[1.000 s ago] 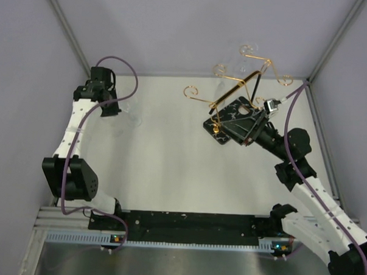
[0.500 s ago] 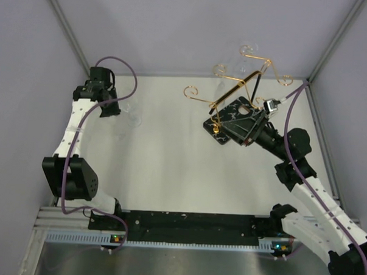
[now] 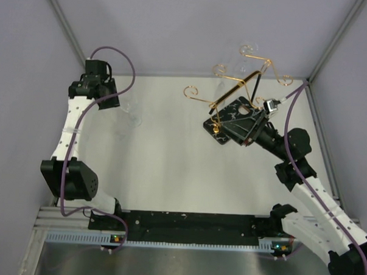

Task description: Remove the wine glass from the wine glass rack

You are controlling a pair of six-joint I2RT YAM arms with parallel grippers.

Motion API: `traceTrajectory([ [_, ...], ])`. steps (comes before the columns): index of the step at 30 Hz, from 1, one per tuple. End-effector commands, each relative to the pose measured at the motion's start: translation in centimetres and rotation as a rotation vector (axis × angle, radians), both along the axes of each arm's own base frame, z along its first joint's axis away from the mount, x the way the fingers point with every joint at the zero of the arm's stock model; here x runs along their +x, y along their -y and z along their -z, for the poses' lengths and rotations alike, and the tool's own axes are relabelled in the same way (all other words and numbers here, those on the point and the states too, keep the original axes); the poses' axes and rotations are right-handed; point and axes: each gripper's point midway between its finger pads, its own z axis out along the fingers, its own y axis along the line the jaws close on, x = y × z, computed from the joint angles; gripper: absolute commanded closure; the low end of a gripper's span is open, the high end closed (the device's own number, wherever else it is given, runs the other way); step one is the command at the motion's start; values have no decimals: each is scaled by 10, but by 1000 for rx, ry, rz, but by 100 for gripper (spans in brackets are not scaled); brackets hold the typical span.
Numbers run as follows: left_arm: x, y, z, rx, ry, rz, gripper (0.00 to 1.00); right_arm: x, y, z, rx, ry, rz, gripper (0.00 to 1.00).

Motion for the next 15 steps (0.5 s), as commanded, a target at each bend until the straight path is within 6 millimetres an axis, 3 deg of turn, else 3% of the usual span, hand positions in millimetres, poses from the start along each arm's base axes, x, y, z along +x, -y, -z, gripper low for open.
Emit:
traceTrajectory([
  [1, 1, -1, -35, 4, 97, -2, 57, -5, 4, -22, 28, 79, 3, 36],
  [9, -16, 24, -72, -102, 208, 79, 57, 7, 3, -42, -96, 90, 44, 36],
  [15, -37, 67, -105, -259, 318, 245, 57, 20, 21, -52, -276, 124, 189, 35],
])
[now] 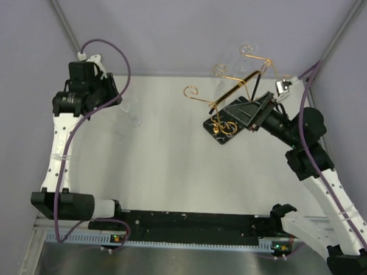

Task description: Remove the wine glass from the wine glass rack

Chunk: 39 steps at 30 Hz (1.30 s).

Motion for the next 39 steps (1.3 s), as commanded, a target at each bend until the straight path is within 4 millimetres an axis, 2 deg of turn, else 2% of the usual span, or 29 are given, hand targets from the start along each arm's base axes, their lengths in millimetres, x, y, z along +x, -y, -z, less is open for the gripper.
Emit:
traceTrajectory([
  [1, -17, 43, -47, -151, 155, 174, 57, 10, 22, -9, -165, 63, 144, 35],
  [3, -23, 58, -54, -209, 177, 243, 57, 15, 29, -5, -230, 53, 194, 35],
  [5, -29, 84, -60, -268, 196, 335, 56, 17, 35, 0, -277, 39, 225, 35],
  [9, -29, 115, -72, -353, 244, 446, 56, 15, 40, 11, -303, 22, 242, 36],
  [14, -10, 143, -64, -350, 221, 466, 59, 14, 45, 25, -348, -2, 251, 43],
  [16, -4, 161, -61, -328, 210, 476, 59, 12, 47, 28, -364, -6, 259, 45],
  [18, 5, 171, -57, -306, 200, 465, 59, 11, 51, 32, -385, -11, 270, 51],
  [20, 14, 185, -62, -307, 212, 461, 60, 9, 56, 38, -407, -23, 285, 61],
  [24, 35, 199, -65, -290, 227, 428, 60, 8, 59, 56, -453, -54, 290, 78],
  [29, 60, 214, -70, -305, 253, 418, 60, 17, 65, 71, -493, -79, 325, 83],
  [33, 79, 226, -73, -300, 273, 421, 60, 19, 66, 72, -503, -77, 334, 90],
  [34, 85, 229, -69, -294, 266, 418, 60, 18, 65, 72, -502, -77, 331, 92],
  [35, 89, 231, -74, -290, 280, 418, 60, 18, 66, 73, -502, -79, 331, 93],
  [36, 94, 233, -68, -277, 267, 410, 60, 17, 66, 73, -500, -76, 328, 95],
  [39, 101, 241, -72, -255, 274, 396, 61, 14, 67, 74, -496, -75, 331, 100],
])
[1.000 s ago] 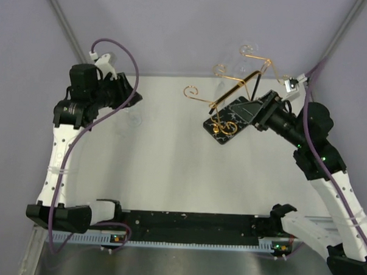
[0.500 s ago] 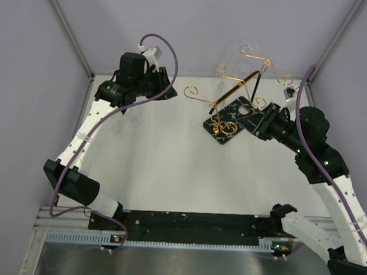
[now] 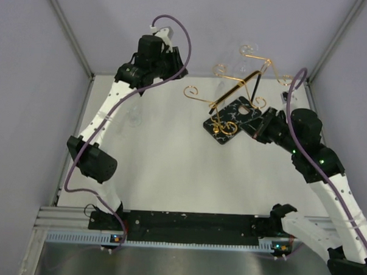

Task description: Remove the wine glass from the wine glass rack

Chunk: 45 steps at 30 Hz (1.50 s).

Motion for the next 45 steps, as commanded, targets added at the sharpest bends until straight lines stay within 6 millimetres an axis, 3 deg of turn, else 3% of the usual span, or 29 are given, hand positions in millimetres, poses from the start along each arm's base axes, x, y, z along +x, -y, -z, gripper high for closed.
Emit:
traceTrajectory([
  [1, 16, 12, -23, 3, 76, -42, 64, -1, 7, -4, -4, 42, 24, 100],
  [5, 27, 20, -5, 28, 48, -62, 82, -3, 8, -1, -1, 37, 22, 100],
  [12, 34, 46, 26, 60, 16, -36, 99, -9, 9, -2, 6, 47, 13, 100],
  [19, 42, 69, 47, 103, 19, -20, 99, -16, 9, 5, 12, 39, -2, 100],
  [23, 31, 102, 54, 110, 23, 61, 100, -18, 9, 15, 9, 23, -5, 100],
  [26, 25, 113, 60, 129, 16, 78, 100, -19, 8, 17, 11, 15, -10, 100],
  [32, 9, 125, 71, 159, -8, 118, 100, -20, 8, 23, 9, 7, -13, 100],
  [42, -23, 128, 68, 197, -37, 181, 100, -22, 6, 25, 20, 3, -17, 100],
  [45, -41, 137, 69, 183, -58, 247, 100, -22, 7, 26, 19, 4, -13, 100],
])
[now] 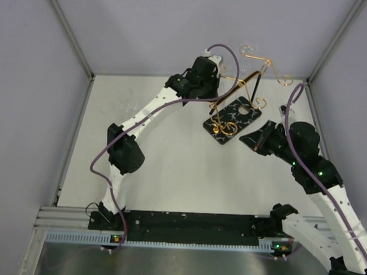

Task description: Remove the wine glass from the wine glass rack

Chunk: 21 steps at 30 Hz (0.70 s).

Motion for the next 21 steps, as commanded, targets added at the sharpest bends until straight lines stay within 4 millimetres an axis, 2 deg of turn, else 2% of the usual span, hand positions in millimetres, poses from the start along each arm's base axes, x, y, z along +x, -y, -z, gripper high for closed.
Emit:
traceTrajectory([
  [1, -33, 10, -31, -40, 20, 95, 100, 2, 2, -10, 23, 40, 13, 100],
  [5, -51, 21, -34, -54, 15, 147, 100, 1, 3, -2, 16, 26, 19, 100],
  [14, -80, 46, -56, -165, -17, 242, 100, -6, 11, 12, -14, 4, 35, 100],
  [21, -96, 71, -47, -187, -53, 289, 100, -13, 29, 20, -79, -2, 93, 100],
])
